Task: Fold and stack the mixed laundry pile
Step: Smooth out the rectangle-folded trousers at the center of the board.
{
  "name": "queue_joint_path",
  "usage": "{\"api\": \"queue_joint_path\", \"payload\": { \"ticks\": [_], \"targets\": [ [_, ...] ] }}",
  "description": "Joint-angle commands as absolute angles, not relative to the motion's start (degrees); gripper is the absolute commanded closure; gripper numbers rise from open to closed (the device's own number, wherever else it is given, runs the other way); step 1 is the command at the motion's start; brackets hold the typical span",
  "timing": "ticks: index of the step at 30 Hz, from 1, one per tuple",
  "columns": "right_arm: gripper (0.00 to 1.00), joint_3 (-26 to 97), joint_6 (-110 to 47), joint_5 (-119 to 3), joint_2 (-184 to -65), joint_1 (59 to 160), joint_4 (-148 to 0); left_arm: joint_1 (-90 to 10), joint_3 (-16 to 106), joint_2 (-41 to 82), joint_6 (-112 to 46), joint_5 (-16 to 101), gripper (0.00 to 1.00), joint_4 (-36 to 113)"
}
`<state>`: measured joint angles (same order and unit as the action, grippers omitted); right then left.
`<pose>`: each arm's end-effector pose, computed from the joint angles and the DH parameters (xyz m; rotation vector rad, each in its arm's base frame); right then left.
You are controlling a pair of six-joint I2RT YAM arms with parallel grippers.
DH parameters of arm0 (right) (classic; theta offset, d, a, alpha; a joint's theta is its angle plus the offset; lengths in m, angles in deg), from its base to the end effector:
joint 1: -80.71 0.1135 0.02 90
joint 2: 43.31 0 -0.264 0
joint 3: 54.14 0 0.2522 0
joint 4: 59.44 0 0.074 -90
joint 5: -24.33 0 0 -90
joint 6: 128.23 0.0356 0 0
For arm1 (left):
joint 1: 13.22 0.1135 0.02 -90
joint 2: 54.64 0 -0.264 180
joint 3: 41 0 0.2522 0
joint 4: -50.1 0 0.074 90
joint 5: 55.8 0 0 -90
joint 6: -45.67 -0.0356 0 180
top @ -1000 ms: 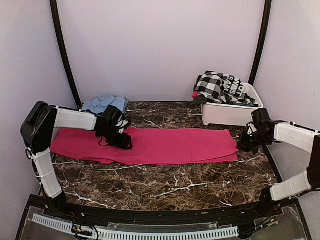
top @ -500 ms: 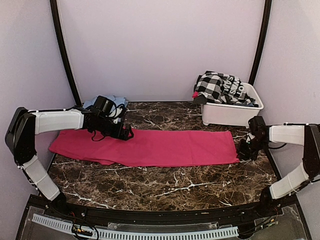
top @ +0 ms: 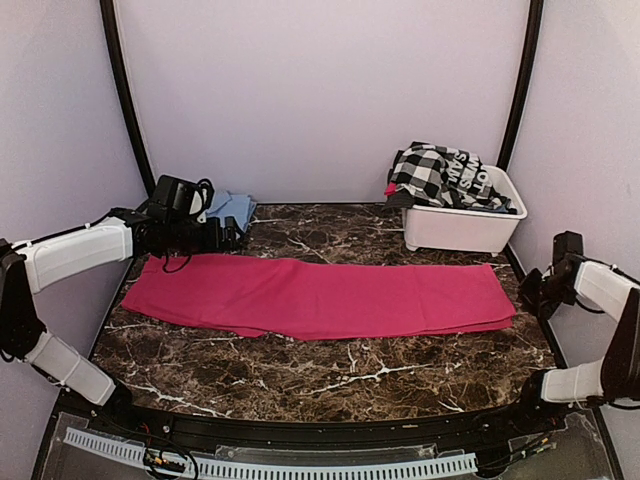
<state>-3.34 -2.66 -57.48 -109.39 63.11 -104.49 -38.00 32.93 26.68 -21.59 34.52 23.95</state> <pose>0.2020 -0.0588 0.1934 1.1353 2.3804 0.2955 0.2919 -0.1350 0.2815 0.0424 2.1959 -0.4807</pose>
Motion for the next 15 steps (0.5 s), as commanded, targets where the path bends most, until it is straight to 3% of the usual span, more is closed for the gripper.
{"api": "queue_joint_path", "payload": {
  "ticks": [1, 8, 11, 15],
  "targets": [
    [0.7, -3.23, -1.72, -56.84, -104.4, 58.98, -105.09, -34.5, 33.12, 27.13, -16.66, 35.75, 0.01, 18.12],
    [0.39, -1.64, -11.12, -42.31, -96.97, 64.06, -100.14, -34.48, 27.72, 26.84, -15.33, 40.7, 0.01, 18.85],
    [0.37, -1.69, -12.28, -39.33, -96.68, 72.86, -96.2, -34.49, 27.78, 28.74, -15.11, 38.63, 0.01, 17.77],
    [0.39, 1.51, -13.61, -44.95, -102.5, 86.96, -93.32, -33.25, 30.13, 32.15, -15.27, 37.73, 0.01, 15.67]
  ]
}}
